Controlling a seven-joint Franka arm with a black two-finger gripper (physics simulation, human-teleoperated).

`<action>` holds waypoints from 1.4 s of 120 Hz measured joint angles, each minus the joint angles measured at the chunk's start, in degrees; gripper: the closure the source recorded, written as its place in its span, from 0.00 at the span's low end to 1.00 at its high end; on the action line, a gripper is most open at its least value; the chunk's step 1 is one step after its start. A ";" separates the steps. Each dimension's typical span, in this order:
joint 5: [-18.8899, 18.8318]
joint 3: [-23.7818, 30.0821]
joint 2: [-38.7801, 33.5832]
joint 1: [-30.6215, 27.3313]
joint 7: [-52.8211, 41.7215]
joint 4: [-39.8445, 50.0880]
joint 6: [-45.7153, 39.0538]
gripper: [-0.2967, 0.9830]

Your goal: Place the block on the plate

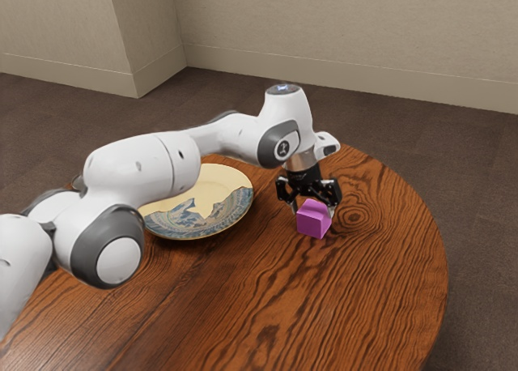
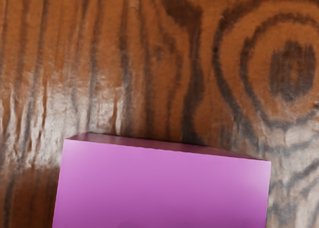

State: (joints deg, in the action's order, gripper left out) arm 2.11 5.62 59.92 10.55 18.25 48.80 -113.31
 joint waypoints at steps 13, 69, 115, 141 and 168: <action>0.03 0.00 0.22 0.00 0.08 0.00 -0.24 0.27; -0.12 -0.51 0.60 0.24 0.47 0.06 -0.49 0.44; -0.48 -2.06 -12.42 2.06 0.81 10.04 -0.31 0.46; -0.84 -3.26 -25.10 0.56 1.06 20.96 -0.34 0.46; -2.54 -3.32 -33.27 -4.05 1.17 28.75 0.05 0.47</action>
State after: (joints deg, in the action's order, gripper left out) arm -0.44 2.30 26.65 6.50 19.43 77.56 -113.27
